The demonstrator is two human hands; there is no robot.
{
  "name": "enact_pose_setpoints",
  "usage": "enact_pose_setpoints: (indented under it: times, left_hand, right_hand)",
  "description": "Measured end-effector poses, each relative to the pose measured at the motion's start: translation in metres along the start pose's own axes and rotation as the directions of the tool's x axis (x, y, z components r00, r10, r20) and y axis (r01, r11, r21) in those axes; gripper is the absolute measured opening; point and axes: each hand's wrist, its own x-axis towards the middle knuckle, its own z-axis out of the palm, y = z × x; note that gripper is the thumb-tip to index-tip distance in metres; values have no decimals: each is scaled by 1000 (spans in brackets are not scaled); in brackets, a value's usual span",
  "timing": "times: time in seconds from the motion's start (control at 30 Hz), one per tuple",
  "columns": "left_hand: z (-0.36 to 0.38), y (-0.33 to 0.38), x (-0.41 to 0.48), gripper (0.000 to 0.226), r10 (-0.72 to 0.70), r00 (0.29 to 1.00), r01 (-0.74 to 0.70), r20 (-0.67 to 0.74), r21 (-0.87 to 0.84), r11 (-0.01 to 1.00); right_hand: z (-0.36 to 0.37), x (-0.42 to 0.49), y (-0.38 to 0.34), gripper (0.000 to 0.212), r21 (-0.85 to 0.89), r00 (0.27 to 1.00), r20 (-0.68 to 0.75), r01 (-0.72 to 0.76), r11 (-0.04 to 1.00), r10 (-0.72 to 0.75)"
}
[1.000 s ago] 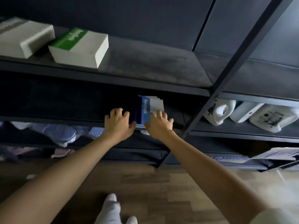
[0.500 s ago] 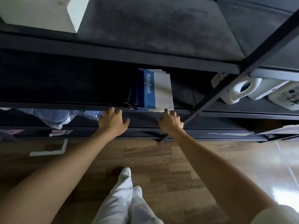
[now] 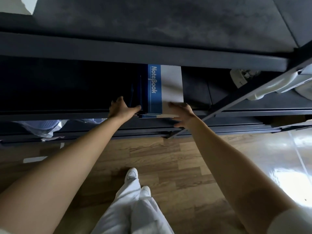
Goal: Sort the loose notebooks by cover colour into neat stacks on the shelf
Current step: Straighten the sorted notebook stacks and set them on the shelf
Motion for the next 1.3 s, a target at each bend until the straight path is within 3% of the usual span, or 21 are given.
enact_pose_setpoints:
  times: [0.2, 0.33, 0.43, 0.5, 0.57, 0.63, 0.73, 0.8, 0.9, 1.03, 1.17, 1.23, 1.3]
  left_hand:
    - [9, 14, 14, 94, -154, 987, 160, 42, -244, 957]
    - [24, 4, 40, 138, -210, 965, 251, 159, -310, 917]
    - [34, -5, 65, 148, -236, 945, 295, 225, -282, 913]
    - [14, 17, 42, 133, -186, 950, 259, 249, -304, 917]
    - [10, 24, 38, 92, -145, 942, 230, 304, -267, 936]
    - [8, 20, 39, 79, -116, 931, 183, 346, -169, 968]
    - [-2, 11, 38, 85, -207, 895, 236, 396, -27, 971]
    - [-5, 10, 40, 91, -226, 881, 235, 416, 28, 972]
    - [2, 19, 35, 92, -189, 896, 229, 401, -54, 972]
    - [24, 8, 50, 139, -283, 901, 336, 330, -115, 935]
    - [17, 19, 23, 100, -219, 963, 232, 157, -67, 971]
    - [18, 16, 21, 102, -191, 970, 195, 148, -16, 981]
    - [21, 5, 35, 121, -185, 941, 191, 283, 7, 982]
  right_hand:
    - [10, 12, 8, 34, 386, 996, 63, -78, 919, 58]
    - [17, 20, 13, 33, 484, 996, 87, -68, 873, 30]
    - [18, 22, 13, 33, 521, 995, 94, -59, 852, 11]
    - [18, 22, 15, 37, 557, 995, 102, -57, 828, 0]
    - [17, 22, 17, 51, 566, 994, 112, -62, 822, -2]
    - [12, 20, 21, 54, 561, 991, 131, -88, 823, 17]
    - [2, 17, 34, 36, 516, 981, 189, -146, 844, 54]
    - [1, 15, 42, 36, 464, 969, 232, -181, 867, 78]
    - [8, 13, 48, 28, 481, 968, 243, -182, 858, 69]
    - [17, 10, 50, 29, 521, 965, 245, -211, 827, 92]
    - [24, 9, 50, 13, 605, 972, 232, -165, 779, 26]
    - [23, 9, 53, 6, 608, 973, 230, -151, 779, 10]
    - [18, 7, 59, 9, 567, 973, 232, -146, 811, 12]
